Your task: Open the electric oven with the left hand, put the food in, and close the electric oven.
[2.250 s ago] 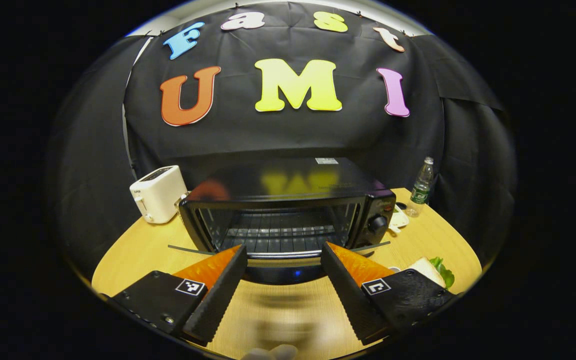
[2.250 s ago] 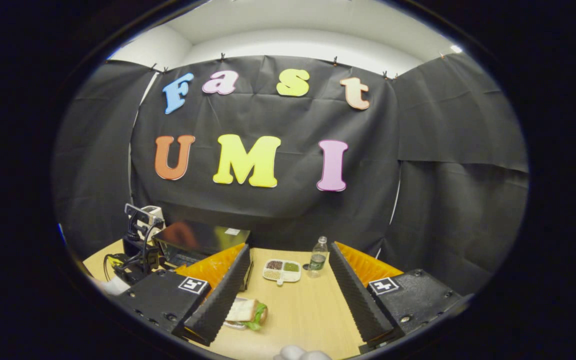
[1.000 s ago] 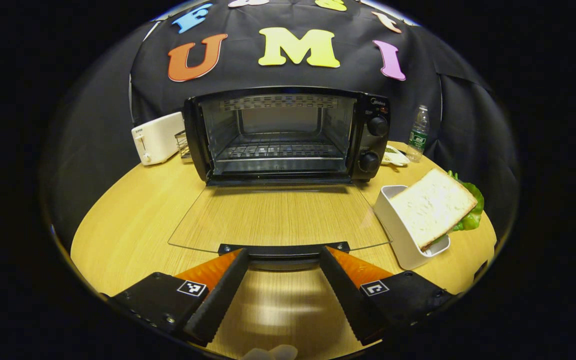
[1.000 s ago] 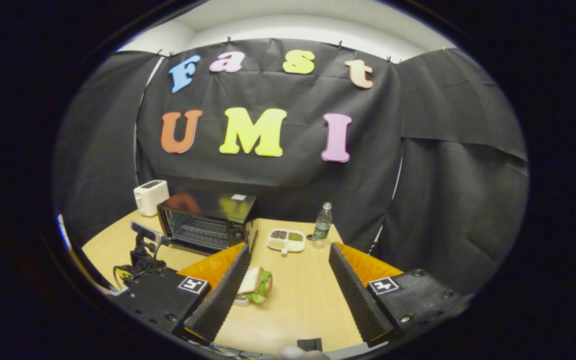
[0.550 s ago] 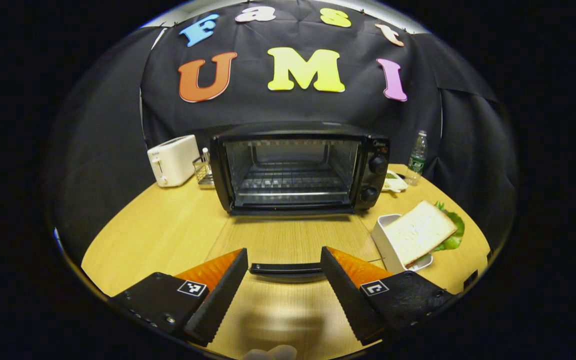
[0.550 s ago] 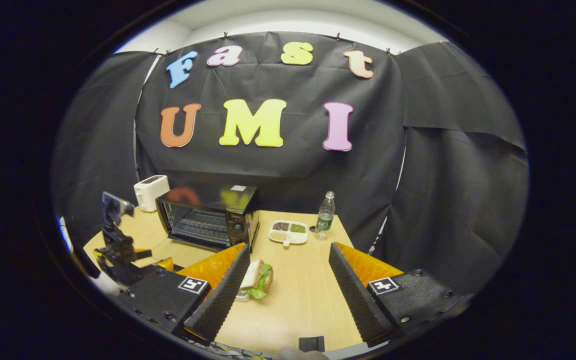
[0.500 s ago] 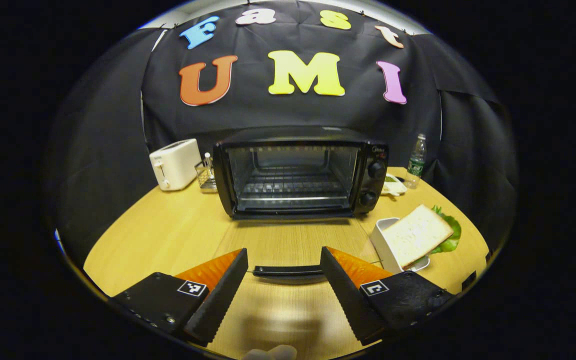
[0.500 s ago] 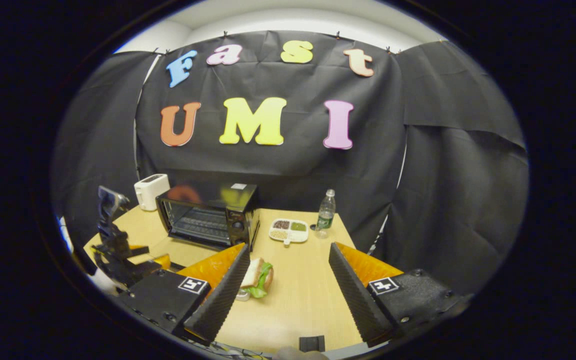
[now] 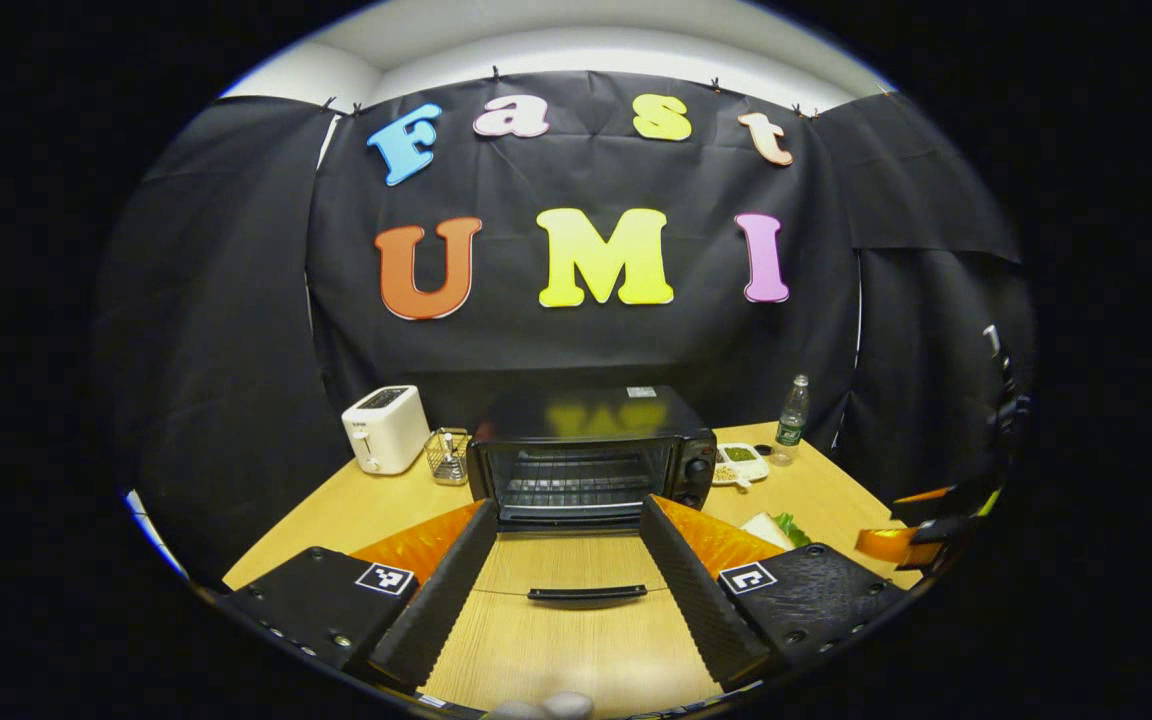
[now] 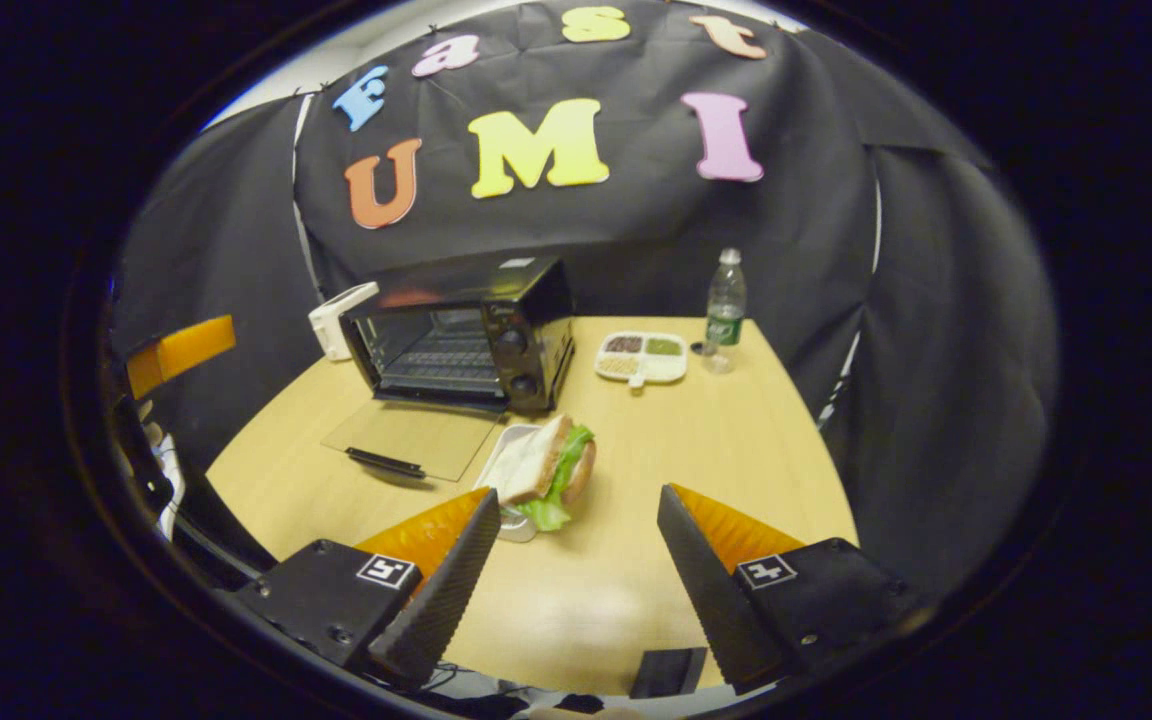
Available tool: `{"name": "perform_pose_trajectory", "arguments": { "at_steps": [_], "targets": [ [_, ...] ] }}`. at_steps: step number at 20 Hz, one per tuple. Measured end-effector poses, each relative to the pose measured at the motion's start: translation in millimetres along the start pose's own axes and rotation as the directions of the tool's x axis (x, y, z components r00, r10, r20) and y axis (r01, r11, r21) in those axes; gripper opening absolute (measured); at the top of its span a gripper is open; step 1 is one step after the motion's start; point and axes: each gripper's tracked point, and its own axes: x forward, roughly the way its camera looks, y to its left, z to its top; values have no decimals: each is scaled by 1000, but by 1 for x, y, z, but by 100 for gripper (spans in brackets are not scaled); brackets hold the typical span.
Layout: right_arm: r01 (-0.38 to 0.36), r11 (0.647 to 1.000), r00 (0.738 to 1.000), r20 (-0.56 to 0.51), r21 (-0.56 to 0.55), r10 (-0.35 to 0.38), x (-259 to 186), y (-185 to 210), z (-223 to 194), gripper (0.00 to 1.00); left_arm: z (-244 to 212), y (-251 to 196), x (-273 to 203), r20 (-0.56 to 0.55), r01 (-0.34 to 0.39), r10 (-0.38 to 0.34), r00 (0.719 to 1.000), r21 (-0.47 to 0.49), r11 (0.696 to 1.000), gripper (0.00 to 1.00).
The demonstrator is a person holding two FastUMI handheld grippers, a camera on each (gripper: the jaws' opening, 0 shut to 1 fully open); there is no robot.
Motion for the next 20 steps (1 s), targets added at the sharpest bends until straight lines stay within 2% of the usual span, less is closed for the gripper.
{"name": "perform_pose_trajectory", "arguments": {
  "at_steps": [2,3,4,5,8,11,12,13,16,17,19,20],
  "targets": [
    [-93,992,992,-75,81,99,26,2,-9,99,12,-5,-8,4,-23,23,1000,10,1000,95],
    [-131,982,985,-95,133,144,39,3,-10,95,16,-7,-11,4,-38,38,999,11,999,95],
    [-165,972,975,-121,169,186,50,3,-12,98,18,-10,-12,1,-50,50,999,11,999,96],
    [-184,963,967,-141,197,214,61,2,-11,93,19,-11,-14,-4,-67,67,998,15,998,96],
    [-243,938,938,-185,249,292,95,0,-3,92,22,-17,-13,-19,-109,109,994,22,994,96],
    [-290,900,892,-248,326,377,117,3,-3,89,23,-24,-7,-37,-138,139,990,16,990,95],
    [-304,885,877,-258,353,404,122,5,-3,92,24,-25,-5,-45,-149,149,988,16,989,96],
    [-317,872,862,-270,372,428,126,6,-4,82,25,-27,-3,-49,-153,154,987,18,988,96],
    [-345,820,801,-313,456,511,130,18,-11,69,24,-32,2,-62,-162,164,985,29,986,96],
    [-352,796,784,-310,492,538,130,21,-11,58,23,-33,4,-67,-161,163,984,30,986,96],
    [-348,774,782,-291,528,551,135,20,-7,48,22,-34,8,-74,-159,161,984,29,987,95],
    [-348,776,782,-293,526,550,132,22,-9,44,22,-33,7,-72,-156,157,985,25,987,95]
  ]
}}
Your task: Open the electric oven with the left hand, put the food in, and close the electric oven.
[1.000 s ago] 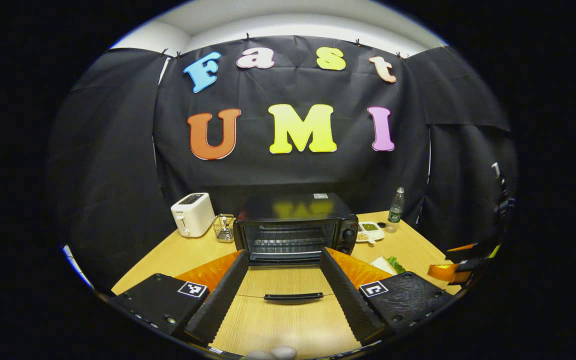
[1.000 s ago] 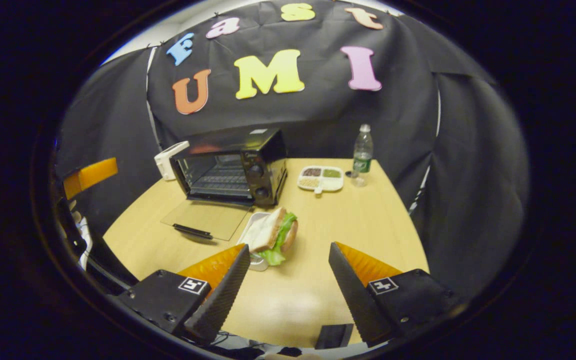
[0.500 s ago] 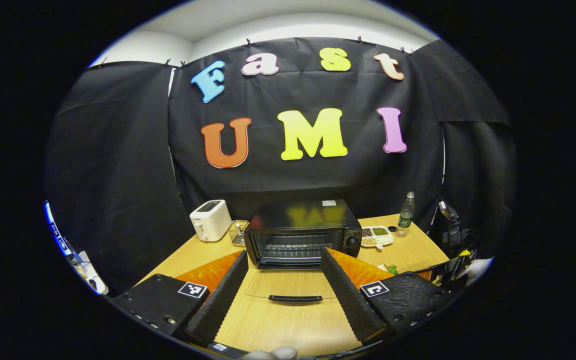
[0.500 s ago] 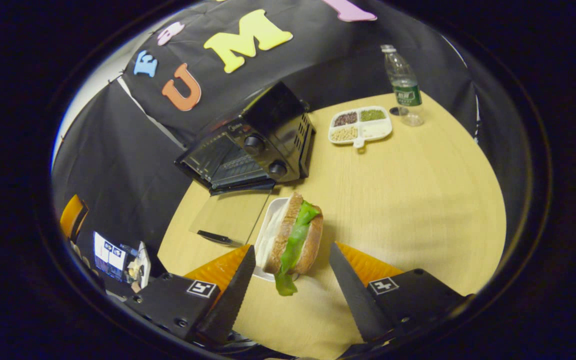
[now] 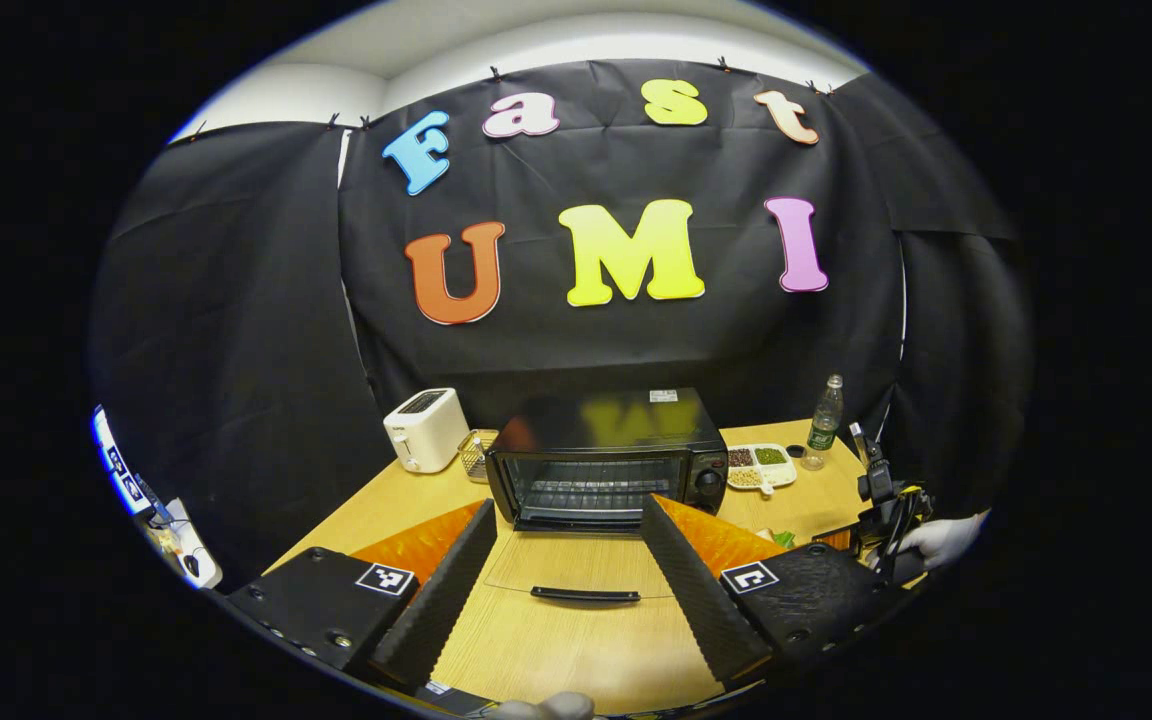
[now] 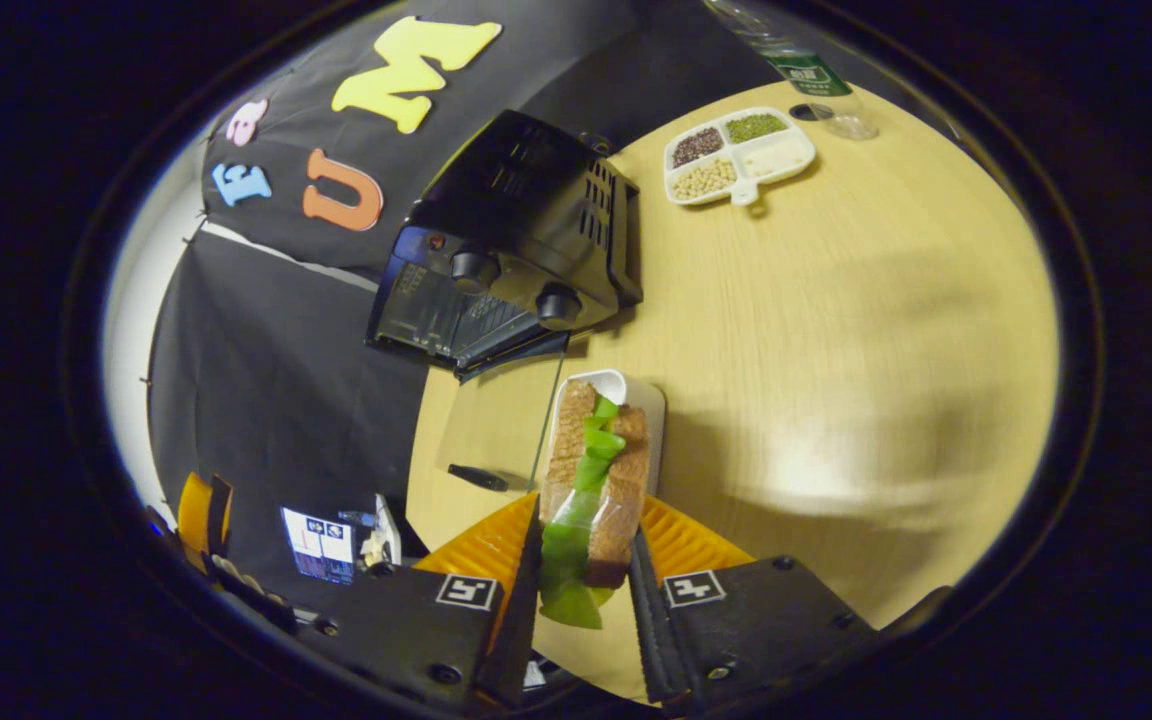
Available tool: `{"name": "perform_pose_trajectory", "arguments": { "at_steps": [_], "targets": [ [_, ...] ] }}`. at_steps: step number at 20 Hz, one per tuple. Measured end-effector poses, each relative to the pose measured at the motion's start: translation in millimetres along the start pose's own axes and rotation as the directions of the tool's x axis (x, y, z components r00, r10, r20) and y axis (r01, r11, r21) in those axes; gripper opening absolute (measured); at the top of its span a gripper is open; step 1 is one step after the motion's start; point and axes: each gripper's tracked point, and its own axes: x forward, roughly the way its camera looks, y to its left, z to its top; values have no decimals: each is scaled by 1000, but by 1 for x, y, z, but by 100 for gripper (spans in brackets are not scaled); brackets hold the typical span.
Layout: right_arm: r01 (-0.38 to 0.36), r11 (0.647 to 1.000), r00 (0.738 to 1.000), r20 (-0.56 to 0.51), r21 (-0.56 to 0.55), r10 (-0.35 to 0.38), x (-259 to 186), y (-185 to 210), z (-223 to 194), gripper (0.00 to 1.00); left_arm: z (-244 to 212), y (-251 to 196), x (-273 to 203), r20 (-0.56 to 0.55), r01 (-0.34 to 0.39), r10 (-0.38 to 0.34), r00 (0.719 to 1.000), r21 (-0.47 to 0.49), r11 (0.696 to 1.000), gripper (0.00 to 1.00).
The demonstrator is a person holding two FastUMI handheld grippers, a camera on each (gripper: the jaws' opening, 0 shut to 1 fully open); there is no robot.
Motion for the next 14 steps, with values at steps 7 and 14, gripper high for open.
{"name": "perform_pose_trajectory", "arguments": {
  "at_steps": [7,14],
  "targets": [
    [51,998,989,142,-22,-47,-23,36,10,39,-8,16,0,24,84,-83,996,-14,996,95],
    [-40,996,904,428,84,0,2,137,14,39,-25,45,-7,43,216,-215,976,-8,976,95]
  ]
}}
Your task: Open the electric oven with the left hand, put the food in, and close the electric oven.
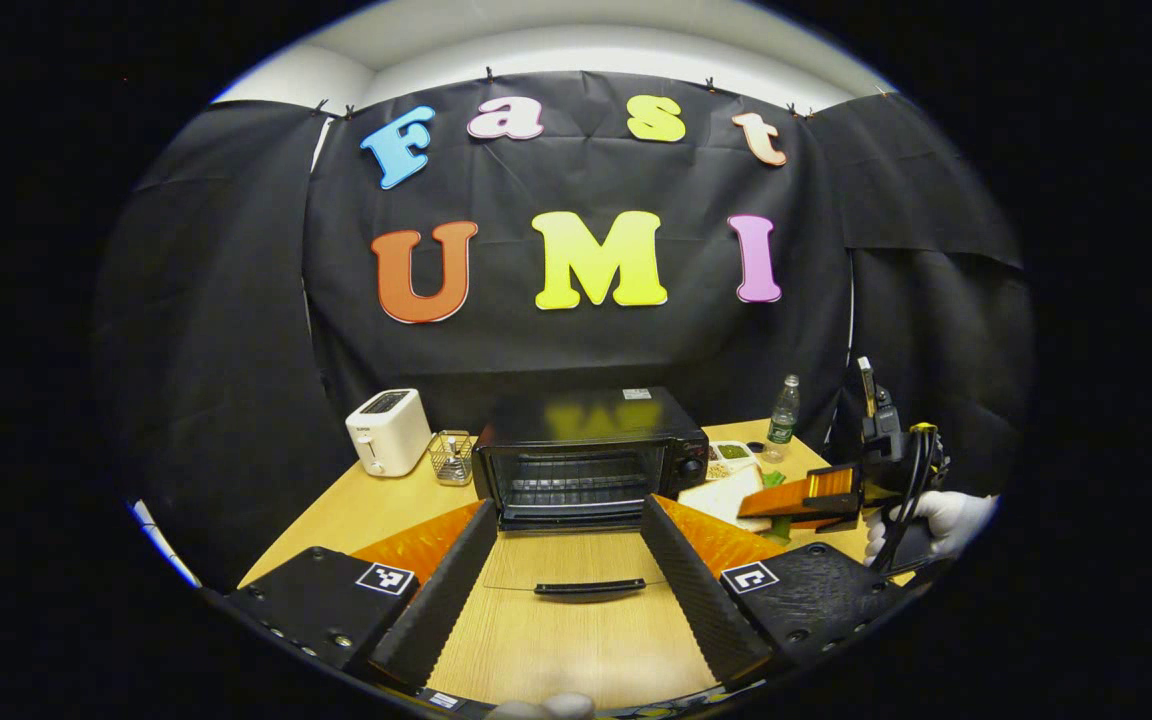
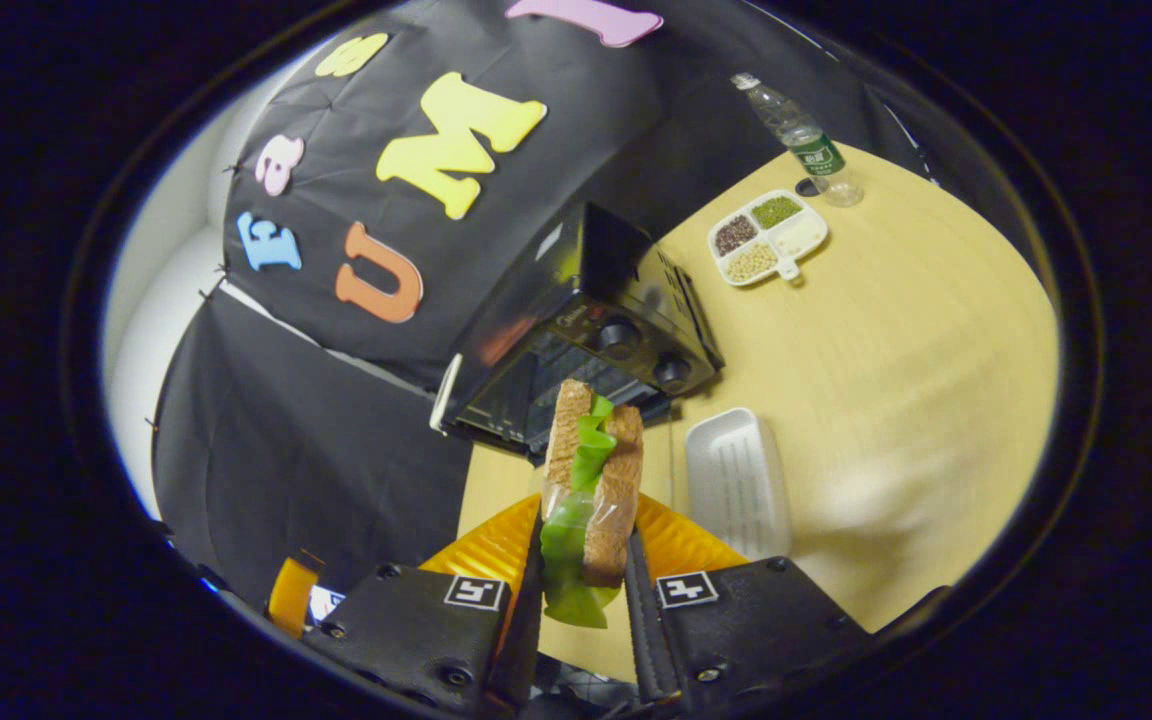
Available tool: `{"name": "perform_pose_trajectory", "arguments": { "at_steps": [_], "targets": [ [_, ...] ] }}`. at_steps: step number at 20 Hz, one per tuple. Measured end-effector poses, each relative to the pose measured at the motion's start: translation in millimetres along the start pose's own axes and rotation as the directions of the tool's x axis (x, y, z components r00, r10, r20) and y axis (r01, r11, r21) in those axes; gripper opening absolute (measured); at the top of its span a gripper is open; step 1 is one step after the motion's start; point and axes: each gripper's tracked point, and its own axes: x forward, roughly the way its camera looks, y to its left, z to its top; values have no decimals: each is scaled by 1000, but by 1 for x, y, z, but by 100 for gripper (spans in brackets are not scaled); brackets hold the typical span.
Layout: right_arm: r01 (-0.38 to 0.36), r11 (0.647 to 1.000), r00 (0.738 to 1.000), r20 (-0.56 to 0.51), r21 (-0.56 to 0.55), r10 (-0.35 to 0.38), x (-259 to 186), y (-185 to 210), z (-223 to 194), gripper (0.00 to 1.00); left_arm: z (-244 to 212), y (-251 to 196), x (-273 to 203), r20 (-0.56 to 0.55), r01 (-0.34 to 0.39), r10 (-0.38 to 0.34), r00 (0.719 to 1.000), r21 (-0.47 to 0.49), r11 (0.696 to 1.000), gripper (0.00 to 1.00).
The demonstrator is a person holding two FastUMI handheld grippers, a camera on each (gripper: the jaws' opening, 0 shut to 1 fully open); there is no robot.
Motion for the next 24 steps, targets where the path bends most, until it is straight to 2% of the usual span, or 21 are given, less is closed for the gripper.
{"name": "perform_pose_trajectory", "arguments": {
  "at_steps": [4,9,13,16,19,21,24],
  "targets": [
    [-55,994,994,103,93,46,45,28,-32,39,-14,18,-1,-16,57,-57,998,27,998,95],
    [-85,968,973,228,238,29,104,30,-52,39,-31,39,-6,-44,88,-85,995,66,994,95],
    [-119,933,942,335,340,-2,154,33,-39,39,-42,59,-13,-72,90,-86,994,58,994,95],
    [-127,926,919,393,354,-24,188,36,-20,38,-50,76,-11,-99,74,-66,993,77,994,96],
    [-131,906,903,426,403,-58,215,35,-2,41,-51,85,-7,-105,68,-60,993,74,995,96],
    [-120,914,893,444,387,-71,229,37,12,38,-51,88,-2,-105,64,-56,993,66,996,96],
    [-95,923,888,450,373,-91,247,35,27,39,-49,93,1,-102,57,-52,993,47,997,96]
  ]
}}
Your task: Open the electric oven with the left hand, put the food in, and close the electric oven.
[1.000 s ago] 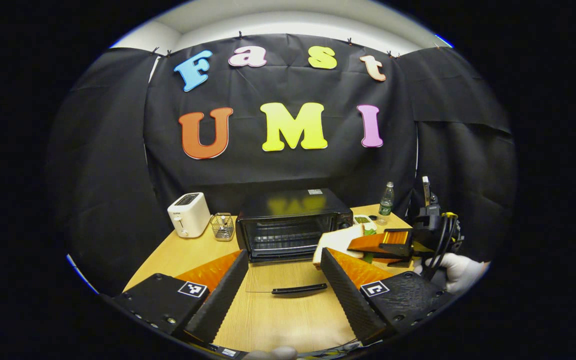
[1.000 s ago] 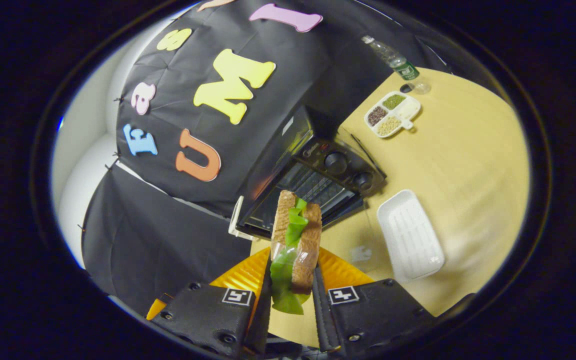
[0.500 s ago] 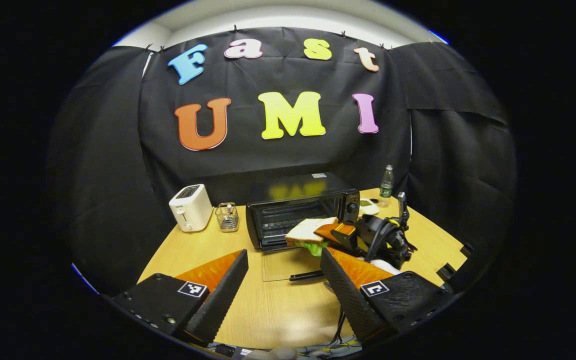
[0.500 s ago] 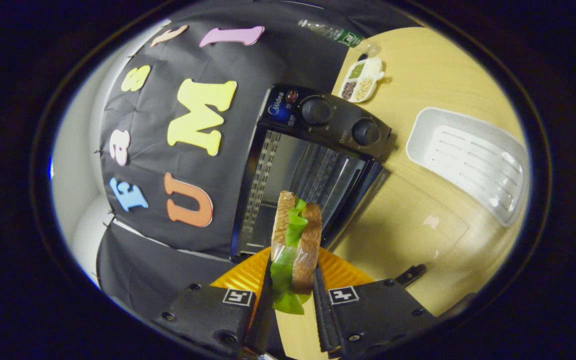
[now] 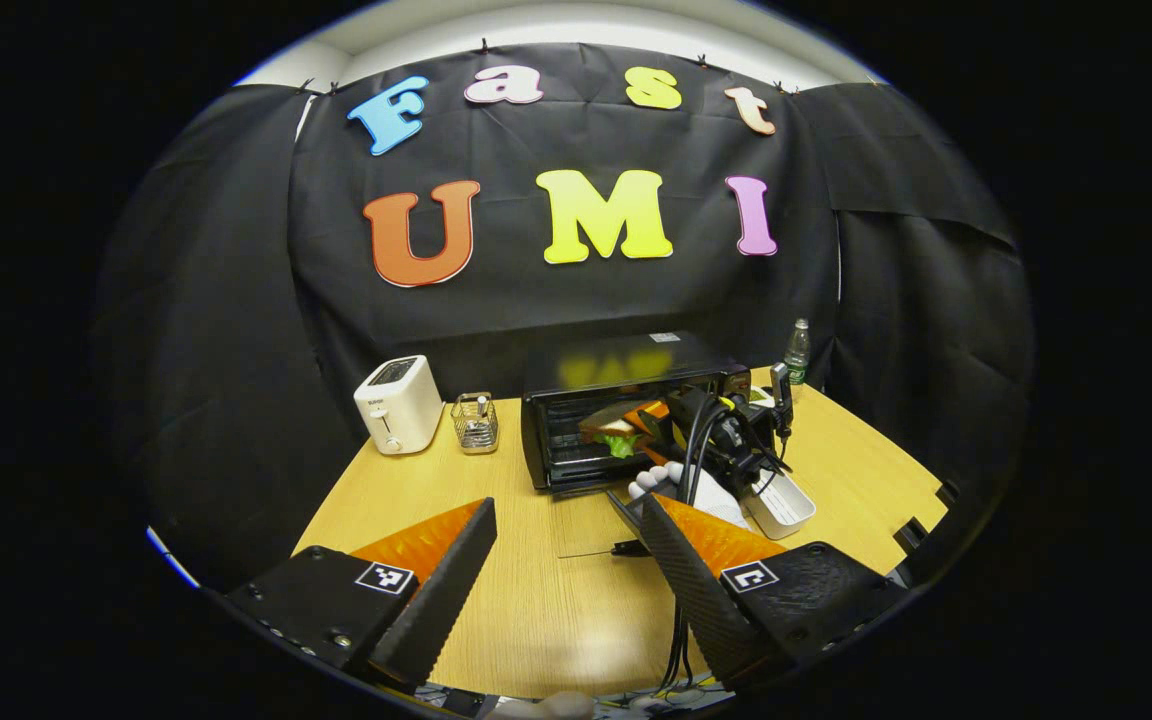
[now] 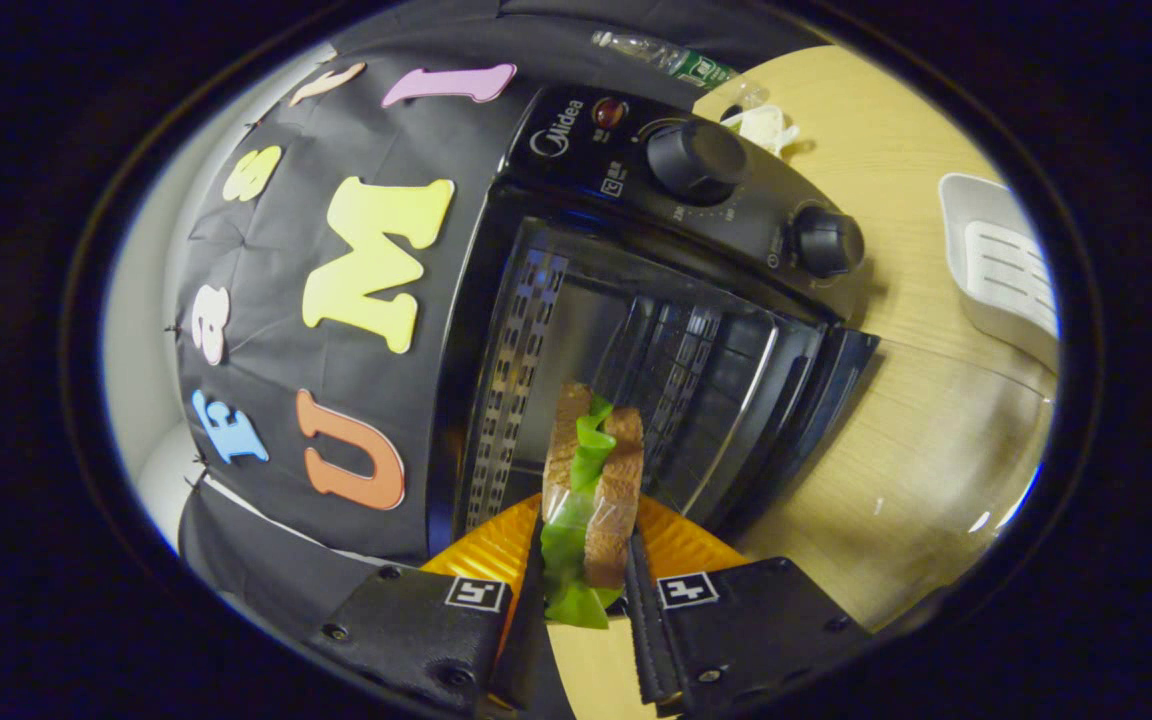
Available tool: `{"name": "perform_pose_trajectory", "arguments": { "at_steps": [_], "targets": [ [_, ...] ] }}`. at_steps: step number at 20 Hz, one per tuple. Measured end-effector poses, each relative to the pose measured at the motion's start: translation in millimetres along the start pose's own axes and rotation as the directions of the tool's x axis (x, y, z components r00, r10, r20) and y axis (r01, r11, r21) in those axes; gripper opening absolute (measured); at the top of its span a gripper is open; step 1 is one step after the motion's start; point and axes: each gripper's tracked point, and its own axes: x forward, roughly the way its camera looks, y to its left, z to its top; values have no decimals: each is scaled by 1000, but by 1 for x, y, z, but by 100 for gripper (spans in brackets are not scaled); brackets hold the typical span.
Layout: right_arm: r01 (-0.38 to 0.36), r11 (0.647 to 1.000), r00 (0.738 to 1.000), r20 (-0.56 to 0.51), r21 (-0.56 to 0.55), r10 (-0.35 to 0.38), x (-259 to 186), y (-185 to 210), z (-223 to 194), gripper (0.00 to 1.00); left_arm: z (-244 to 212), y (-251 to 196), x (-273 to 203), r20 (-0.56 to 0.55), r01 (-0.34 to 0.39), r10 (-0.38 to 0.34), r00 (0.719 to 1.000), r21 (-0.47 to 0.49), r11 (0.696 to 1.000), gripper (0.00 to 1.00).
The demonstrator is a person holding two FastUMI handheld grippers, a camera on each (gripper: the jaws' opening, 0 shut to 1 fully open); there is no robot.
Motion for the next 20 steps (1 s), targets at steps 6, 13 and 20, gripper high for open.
{"name": "perform_pose_trajectory", "arguments": {
  "at_steps": [6,13,20],
  "targets": [
    [59,985,998,-9,-164,-62,19,-2,-7,41,2,4,2,3,-19,19,1000,-26,999,96],
    [206,814,978,75,-543,-197,11,-17,11,100,0,-2,2,4,-23,23,1000,-48,999,96],
    [230,595,968,115,-770,-225,4,-22,16,96,0,-13,3,7,-14,14,1000,-44,999,96]
  ]
}}
